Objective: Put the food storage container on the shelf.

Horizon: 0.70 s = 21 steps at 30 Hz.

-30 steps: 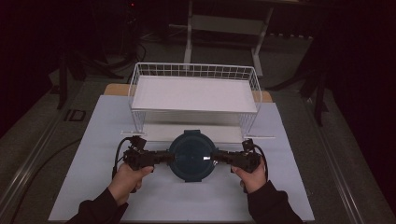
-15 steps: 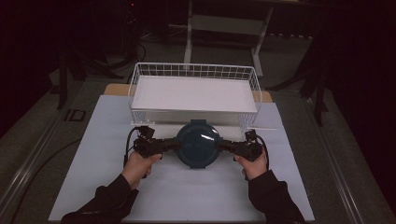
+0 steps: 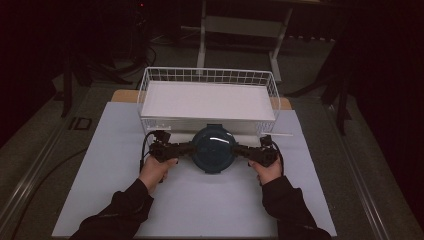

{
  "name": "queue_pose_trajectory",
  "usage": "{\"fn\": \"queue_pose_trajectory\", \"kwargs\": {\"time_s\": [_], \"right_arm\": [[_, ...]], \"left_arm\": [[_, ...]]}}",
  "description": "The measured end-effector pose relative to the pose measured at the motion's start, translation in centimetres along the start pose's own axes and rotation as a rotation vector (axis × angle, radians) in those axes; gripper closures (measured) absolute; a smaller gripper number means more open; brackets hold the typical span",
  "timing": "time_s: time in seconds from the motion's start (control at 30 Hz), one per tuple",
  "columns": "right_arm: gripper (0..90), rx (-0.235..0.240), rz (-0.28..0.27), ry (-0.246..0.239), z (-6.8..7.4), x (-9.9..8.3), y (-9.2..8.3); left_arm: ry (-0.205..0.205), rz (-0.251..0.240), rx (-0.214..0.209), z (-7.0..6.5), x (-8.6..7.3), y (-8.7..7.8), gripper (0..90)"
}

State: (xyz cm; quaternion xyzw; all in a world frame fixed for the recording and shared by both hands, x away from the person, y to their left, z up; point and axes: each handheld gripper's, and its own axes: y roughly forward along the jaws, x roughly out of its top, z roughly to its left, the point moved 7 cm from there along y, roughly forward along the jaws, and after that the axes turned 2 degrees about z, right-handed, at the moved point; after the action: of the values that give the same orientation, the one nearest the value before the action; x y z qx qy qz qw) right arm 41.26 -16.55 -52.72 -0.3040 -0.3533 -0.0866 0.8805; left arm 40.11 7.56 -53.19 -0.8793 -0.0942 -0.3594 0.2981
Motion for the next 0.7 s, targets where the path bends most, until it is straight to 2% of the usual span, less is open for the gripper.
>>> {"fn": "queue_pose_trajectory", "kwargs": {"time_s": [0.03, 0.33, 0.47, 0.53, 0.7], "right_arm": [[54.7, -0.005, -0.002, -0.002, -0.1, 0.0, 0.1], [54.7, -0.026, -0.017, 0.009, -0.7, 0.5, 1.0], [54.5, -0.025, -0.029, 0.024, -0.7, 0.7, 1.0], [54.2, -0.03, -0.034, 0.024, -0.8, 0.8, 1.0], [53.2, -0.049, -0.042, 0.021, -0.8, 0.8, 1.2]], "left_arm": [[0.009, -0.001, 0.001, 0.2, 0.0, 0.1, 56.5], [-0.024, -0.02, -0.005, 1.5, 0.4, 0.5, 56.4], [-0.031, -0.04, -0.011, 1.5, 0.7, 0.6, 56.3], [-0.021, -0.043, -0.012, 1.6, 0.8, 0.6, 56.2], [-0.067, -0.05, -0.029, 1.9, 0.8, 0.8, 55.4]]}}
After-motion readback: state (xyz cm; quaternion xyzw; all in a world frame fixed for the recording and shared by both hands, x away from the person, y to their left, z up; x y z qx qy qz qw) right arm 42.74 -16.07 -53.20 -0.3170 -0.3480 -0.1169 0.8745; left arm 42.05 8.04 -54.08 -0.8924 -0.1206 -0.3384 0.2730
